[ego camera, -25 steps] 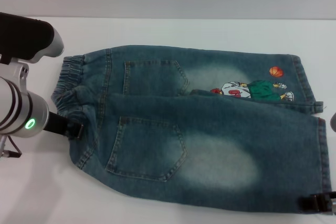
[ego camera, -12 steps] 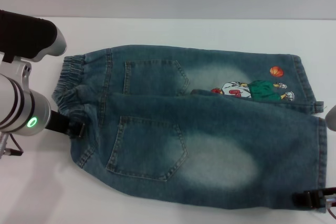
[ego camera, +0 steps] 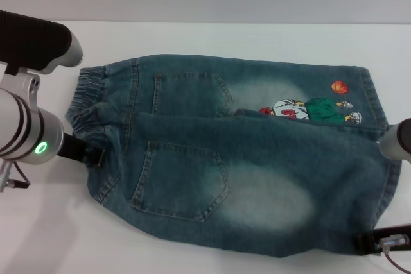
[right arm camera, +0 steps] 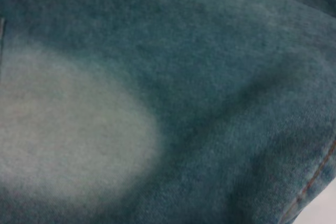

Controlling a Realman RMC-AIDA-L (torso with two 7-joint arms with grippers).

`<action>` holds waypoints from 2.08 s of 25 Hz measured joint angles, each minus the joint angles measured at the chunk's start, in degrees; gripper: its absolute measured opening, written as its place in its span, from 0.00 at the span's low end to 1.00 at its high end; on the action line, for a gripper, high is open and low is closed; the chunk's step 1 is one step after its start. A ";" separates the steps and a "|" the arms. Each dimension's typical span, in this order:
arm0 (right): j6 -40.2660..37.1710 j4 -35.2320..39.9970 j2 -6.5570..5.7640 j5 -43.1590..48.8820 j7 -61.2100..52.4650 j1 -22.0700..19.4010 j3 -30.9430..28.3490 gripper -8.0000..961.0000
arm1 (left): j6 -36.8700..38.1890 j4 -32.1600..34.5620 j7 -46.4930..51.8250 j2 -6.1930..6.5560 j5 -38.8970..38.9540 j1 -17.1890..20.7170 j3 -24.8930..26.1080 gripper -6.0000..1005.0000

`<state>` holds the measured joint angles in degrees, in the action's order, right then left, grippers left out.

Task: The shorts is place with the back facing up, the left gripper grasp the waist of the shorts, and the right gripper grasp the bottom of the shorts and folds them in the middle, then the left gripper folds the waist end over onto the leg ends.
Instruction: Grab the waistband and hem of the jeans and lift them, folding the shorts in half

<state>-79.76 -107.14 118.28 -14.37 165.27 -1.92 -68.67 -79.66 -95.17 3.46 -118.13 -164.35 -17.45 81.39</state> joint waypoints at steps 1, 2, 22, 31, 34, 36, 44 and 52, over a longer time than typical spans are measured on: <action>-0.01 0.02 -0.01 0.00 0.00 0.25 0.00 0.44 | 0.03 0.13 -0.01 0.00 0.00 -0.15 0.00 0.23; -0.01 0.02 -0.01 0.00 0.01 0.48 0.00 0.42 | 0.07 0.17 -0.02 0.01 0.00 -0.25 0.00 0.23; 13.45 -2.19 -1.44 2.55 0.16 1.09 1.38 0.07 | 7.04 -0.85 0.46 0.08 -0.15 1.97 0.66 0.23; 28.92 0.21 -0.73 11.72 0.14 -4.15 0.91 0.07 | 18.37 -0.43 1.14 0.02 -0.05 6.97 3.49 0.23; 34.43 1.00 -0.17 13.45 0.12 -6.49 -0.12 0.07 | 22.28 -0.30 2.05 0.05 -0.03 8.18 3.55 0.23; 37.58 1.04 0.00 13.65 0.10 -7.73 -0.98 0.07 | 24.32 -0.14 2.29 0.04 0.01 8.50 3.57 0.23; 46.72 1.61 0.35 13.72 -0.28 -10.23 -3.31 0.07 | 32.14 3.26 2.49 0.04 2.72 7.74 3.29 0.23; 51.46 3.22 0.54 13.04 -0.79 -10.75 -5.09 0.07 | 38.23 7.89 2.00 0.02 5.16 4.68 3.12 0.24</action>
<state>-28.29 -103.91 118.82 -1.33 164.48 -12.68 -73.76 -41.43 -87.28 5.46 -118.11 -159.19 -12.77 84.51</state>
